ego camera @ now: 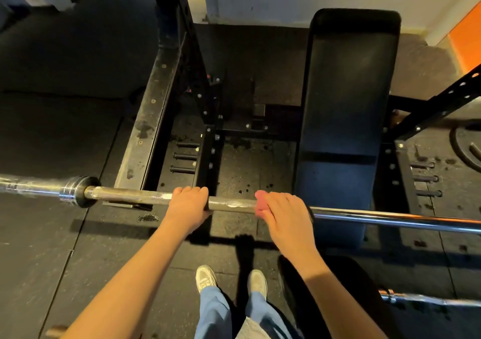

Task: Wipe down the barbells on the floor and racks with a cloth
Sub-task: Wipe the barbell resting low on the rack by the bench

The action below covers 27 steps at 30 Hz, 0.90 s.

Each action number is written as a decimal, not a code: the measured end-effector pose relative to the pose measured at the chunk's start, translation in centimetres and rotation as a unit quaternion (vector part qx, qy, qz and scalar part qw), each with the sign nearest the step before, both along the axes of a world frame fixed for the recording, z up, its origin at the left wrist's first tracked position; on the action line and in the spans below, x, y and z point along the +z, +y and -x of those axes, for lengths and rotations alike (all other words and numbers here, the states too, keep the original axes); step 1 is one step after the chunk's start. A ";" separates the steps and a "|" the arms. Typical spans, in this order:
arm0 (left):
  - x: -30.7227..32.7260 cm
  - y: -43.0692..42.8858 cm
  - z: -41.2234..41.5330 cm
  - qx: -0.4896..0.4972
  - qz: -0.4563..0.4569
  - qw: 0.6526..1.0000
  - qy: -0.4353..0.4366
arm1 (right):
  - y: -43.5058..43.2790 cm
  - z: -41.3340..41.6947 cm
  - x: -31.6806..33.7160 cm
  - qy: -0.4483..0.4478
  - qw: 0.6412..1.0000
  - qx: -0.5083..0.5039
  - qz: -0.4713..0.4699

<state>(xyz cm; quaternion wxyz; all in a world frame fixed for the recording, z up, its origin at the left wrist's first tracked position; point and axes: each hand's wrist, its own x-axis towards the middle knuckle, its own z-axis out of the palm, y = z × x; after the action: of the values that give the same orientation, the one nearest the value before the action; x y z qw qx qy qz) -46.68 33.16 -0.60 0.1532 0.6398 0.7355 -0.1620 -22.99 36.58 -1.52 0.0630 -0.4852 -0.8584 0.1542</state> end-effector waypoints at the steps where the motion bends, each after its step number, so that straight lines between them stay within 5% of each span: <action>1: 0.0 0.4 0.0 0.004 0.011 1.000 -0.001 | 0.7 -1.6 0.0 -0.010 1.000 0.004 -0.005; 6: 0.4 2.1 -0.4 0.004 0.065 0.998 0.015 | 0.8 -2.8 -0.4 -0.071 0.975 -0.210 -0.034; 10: 0.4 3.2 0.0 0.008 0.116 0.993 -0.007 | -1.1 2.8 -0.3 0.025 0.997 -0.067 -0.013; 13: 0.2 3.5 0.3 0.003 0.124 0.992 -0.021 | 0.9 -0.6 0.0 0.027 1.000 0.013 0.006; 16: -0.2 3.3 0.2 0.004 0.119 0.993 -0.011 | 1.7 -4.5 -0.3 -0.004 0.998 -0.053 -0.023; 20: -0.7 2.3 -0.2 -0.020 0.053 0.998 0.036 | -0.1 0.4 -1.4 -0.094 0.976 -0.195 -0.009; 25: -1.6 0.5 -0.5 -0.013 -0.071 0.996 0.043 | -0.3 0.4 -0.9 0.039 0.999 -0.009 -0.022; 27: -2.2 0.0 -0.6 -0.007 -0.101 0.994 0.034 | 0.2 -3.0 -1.1 0.052 0.997 -0.035 -0.055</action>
<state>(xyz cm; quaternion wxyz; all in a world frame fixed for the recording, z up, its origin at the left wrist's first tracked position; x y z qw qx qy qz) -46.07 33.11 -2.80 0.0615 0.6512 0.7485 -0.1092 -20.00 36.79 -2.65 0.1393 -0.5025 -0.8433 0.1298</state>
